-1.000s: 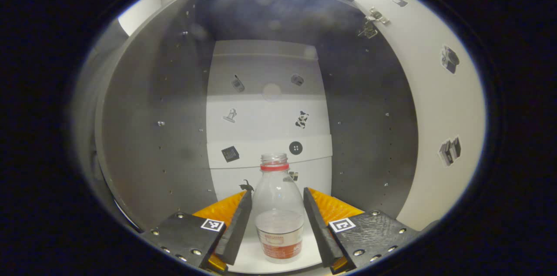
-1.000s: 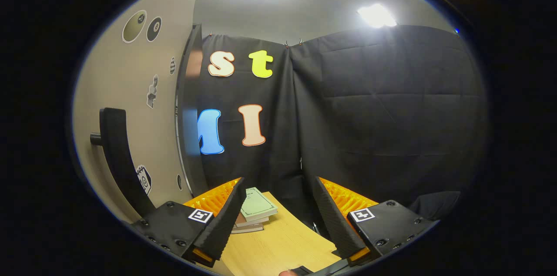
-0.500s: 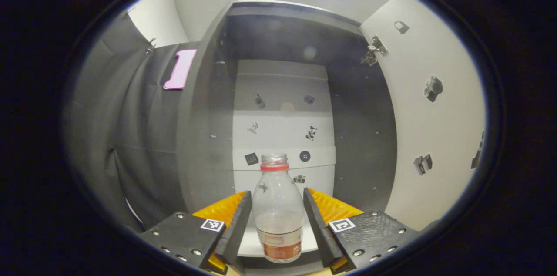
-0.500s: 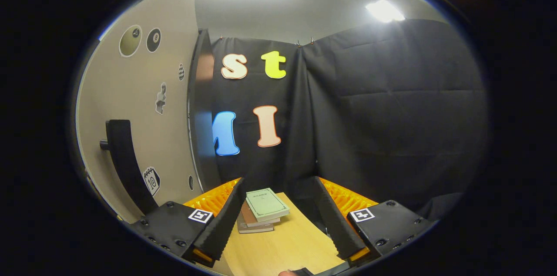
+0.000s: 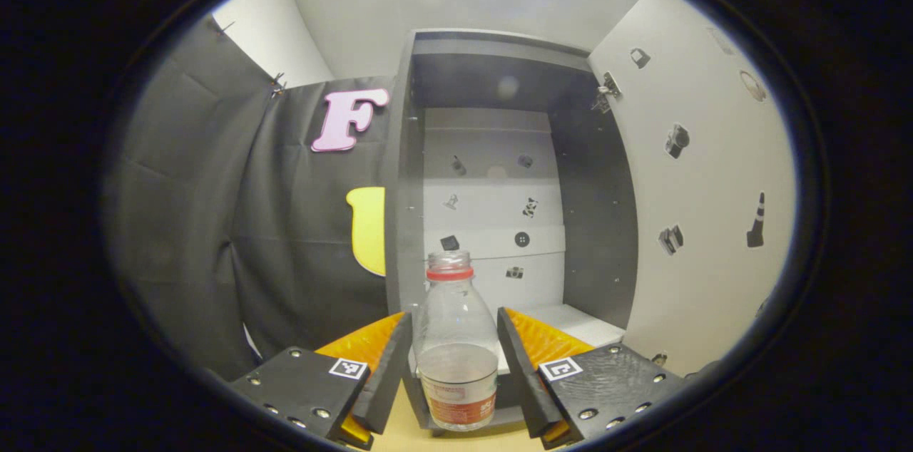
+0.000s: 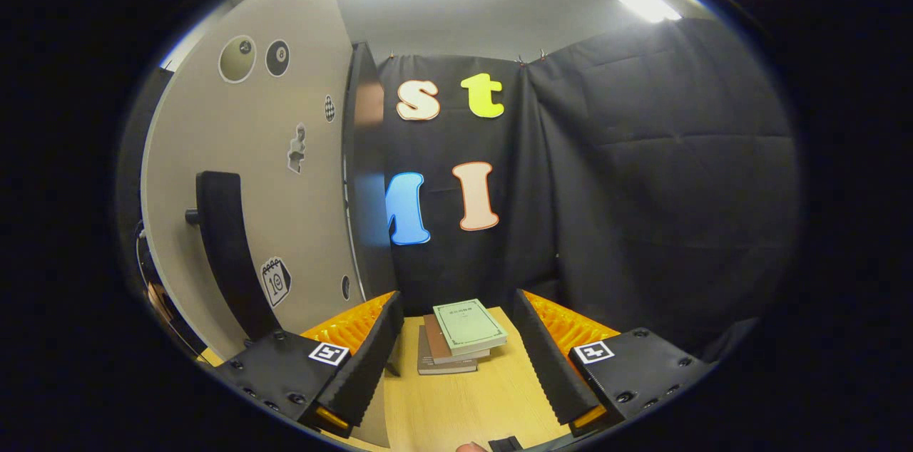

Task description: Open the cabinet door with the right hand, grasp the bottle in the cabinet with the left hand and place it on the coaster, then close the cabinet door with the right hand.

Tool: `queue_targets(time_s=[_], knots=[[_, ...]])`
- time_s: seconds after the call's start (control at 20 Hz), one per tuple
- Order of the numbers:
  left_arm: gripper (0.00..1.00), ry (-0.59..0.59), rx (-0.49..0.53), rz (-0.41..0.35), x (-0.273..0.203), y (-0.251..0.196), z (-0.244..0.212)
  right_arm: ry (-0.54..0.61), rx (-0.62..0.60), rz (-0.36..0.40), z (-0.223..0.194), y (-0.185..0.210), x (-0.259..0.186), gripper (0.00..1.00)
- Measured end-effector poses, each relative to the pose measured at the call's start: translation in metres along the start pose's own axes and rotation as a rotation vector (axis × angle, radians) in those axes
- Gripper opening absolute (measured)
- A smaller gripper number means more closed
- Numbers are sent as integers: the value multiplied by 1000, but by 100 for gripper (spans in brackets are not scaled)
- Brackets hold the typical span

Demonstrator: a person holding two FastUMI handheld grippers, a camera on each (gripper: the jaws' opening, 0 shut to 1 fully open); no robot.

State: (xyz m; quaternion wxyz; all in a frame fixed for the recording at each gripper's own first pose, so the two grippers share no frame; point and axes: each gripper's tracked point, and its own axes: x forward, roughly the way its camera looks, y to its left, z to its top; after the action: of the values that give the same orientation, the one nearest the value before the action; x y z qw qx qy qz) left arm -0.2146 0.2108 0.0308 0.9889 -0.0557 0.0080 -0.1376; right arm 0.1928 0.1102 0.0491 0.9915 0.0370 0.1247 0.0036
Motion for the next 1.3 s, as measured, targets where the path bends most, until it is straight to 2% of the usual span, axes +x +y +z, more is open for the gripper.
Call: queue_targets(time_s=[0.2, 0.25, 0.3, 0.55, 0.6, 0.65, 0.7, 0.85, 0.9, 0.95, 1.15, 1.25, 1.3], knots=[[72, -3, 5, 38, -35, 9, -16, 26, -15, 51, -6, 6, -3, 99], [70, 1, 3, 45, -44, 11, -22, 32, -23, 59, -7, 6, -5, 94], [70, 8, -1, 54, -52, 13, -29, 37, -30, 67, -8, 6, -6, 99], [70, 42, -33, 93, -92, 27, -66, 55, -42, 97, -12, 9, -10, 98], [72, 45, -42, 102, -101, 31, -72, 57, -47, 103, -12, 9, -10, 99], [72, 47, -48, 110, -108, 33, -79, 58, -52, 108, -13, 9, -11, 94], [72, 50, -52, 118, -115, 37, -86, 58, -58, 112, -14, 9, -11, 99], [70, 67, -53, 139, -135, 46, -110, 59, -60, 120, -15, 10, -11, 98], [72, 74, -59, 145, -140, 48, -119, 62, -59, 123, -17, 11, -10, 94], [72, 82, -68, 150, -145, 49, -130, 67, -60, 124, -18, 11, -10, 99], [70, 108, -106, 166, -164, 54, -168, 83, -54, 123, -22, 12, -15, 99], [72, 129, -116, 176, -171, 58, -189, 95, -63, 120, -25, 10, -17, 99], [70, 138, -116, 182, -173, 60, -198, 102, -70, 117, -26, 8, -18, 99]])
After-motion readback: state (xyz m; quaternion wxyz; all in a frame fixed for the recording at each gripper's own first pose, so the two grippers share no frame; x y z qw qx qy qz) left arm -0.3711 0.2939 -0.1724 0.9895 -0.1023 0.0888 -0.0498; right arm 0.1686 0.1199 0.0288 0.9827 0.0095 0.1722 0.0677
